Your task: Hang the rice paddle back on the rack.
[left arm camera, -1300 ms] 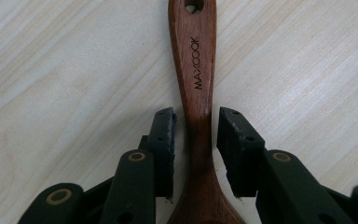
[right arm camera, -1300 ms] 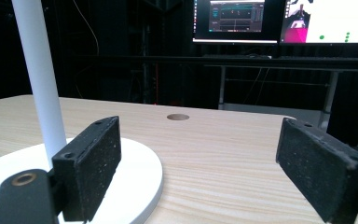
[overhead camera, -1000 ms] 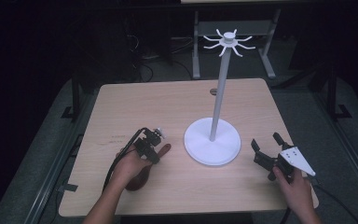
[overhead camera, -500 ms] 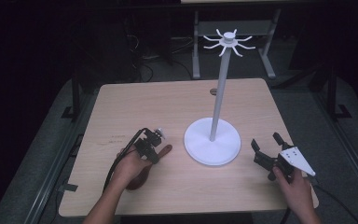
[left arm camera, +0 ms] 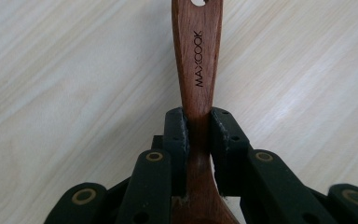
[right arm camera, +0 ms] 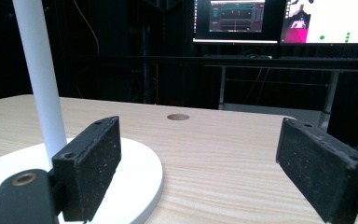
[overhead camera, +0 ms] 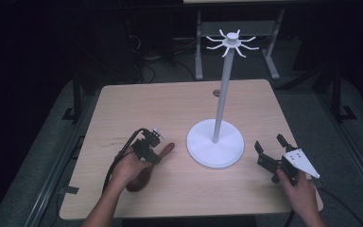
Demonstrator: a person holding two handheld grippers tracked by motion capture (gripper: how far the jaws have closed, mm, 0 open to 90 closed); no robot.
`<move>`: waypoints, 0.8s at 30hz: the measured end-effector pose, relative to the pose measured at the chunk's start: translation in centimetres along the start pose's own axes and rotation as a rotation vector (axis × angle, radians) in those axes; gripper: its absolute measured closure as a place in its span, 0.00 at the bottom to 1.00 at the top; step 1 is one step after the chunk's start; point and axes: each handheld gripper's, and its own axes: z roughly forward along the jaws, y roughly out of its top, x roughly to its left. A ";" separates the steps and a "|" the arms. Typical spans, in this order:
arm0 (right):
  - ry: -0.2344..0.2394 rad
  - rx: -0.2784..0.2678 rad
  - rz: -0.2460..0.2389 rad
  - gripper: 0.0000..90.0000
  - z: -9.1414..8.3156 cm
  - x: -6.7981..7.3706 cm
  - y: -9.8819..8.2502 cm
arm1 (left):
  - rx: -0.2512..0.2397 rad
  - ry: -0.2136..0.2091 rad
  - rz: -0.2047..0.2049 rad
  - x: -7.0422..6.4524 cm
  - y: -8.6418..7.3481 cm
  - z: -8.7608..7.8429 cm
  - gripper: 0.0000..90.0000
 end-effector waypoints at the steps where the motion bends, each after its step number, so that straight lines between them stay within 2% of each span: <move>1: 0.000 0.000 0.001 0.15 0.0 0.0 0.0 | 0.000 0.000 0.000 0.0 0.0 0.0 0.86; 4: 0.000 0.000 0.001 0.15 0.0 0.0 0.0 | -0.037 -0.023 0.005 0.2 -0.2 -0.5 0.86; 6: 0.000 0.000 0.002 0.15 0.0 0.0 0.0 | -0.060 -0.053 0.002 0.3 -0.4 -0.8 0.86; 10: 0.000 0.001 0.004 0.15 0.0 0.0 0.0 | -0.137 -0.099 -0.017 0.4 -0.8 -1.2 0.86; 11: 0.000 0.001 0.002 0.15 0.0 0.0 0.0 | -0.143 -0.101 -0.011 0.5 -0.9 -1.4 0.86; 14: 0.000 0.000 0.001 0.15 0.0 0.0 0.0 | -0.201 -0.125 -0.015 0.8 -1.2 -2.0 0.86; 16: 0.000 0.000 0.002 0.15 0.0 0.0 0.0 | -0.214 -0.132 -0.015 0.9 -1.4 -2.2 0.86; 17: 0.000 0.001 0.002 0.15 0.0 0.0 0.0 | -0.216 -0.132 -0.001 1.1 -1.5 -2.4 0.86; 18: 0.000 0.001 0.002 0.15 0.0 0.0 0.0 | -0.239 -0.143 -0.016 1.1 -1.6 -2.5 0.86; 19: 0.000 0.002 0.004 0.15 0.0 0.0 0.0 | -0.248 -0.144 0.000 1.3 -1.8 -2.7 0.86; 20: 0.000 0.002 0.004 0.15 0.0 0.0 0.0 | -0.275 -0.151 -0.015 1.3 -1.9 -2.8 0.86; 23: 0.000 0.001 0.003 0.15 0.0 0.0 0.0 | -0.341 -0.170 -0.020 1.5 -2.3 -3.3 0.86; 24: 0.000 0.001 0.003 0.15 0.0 0.0 0.0 | -0.356 -0.169 -0.005 1.7 -2.5 -3.5 0.86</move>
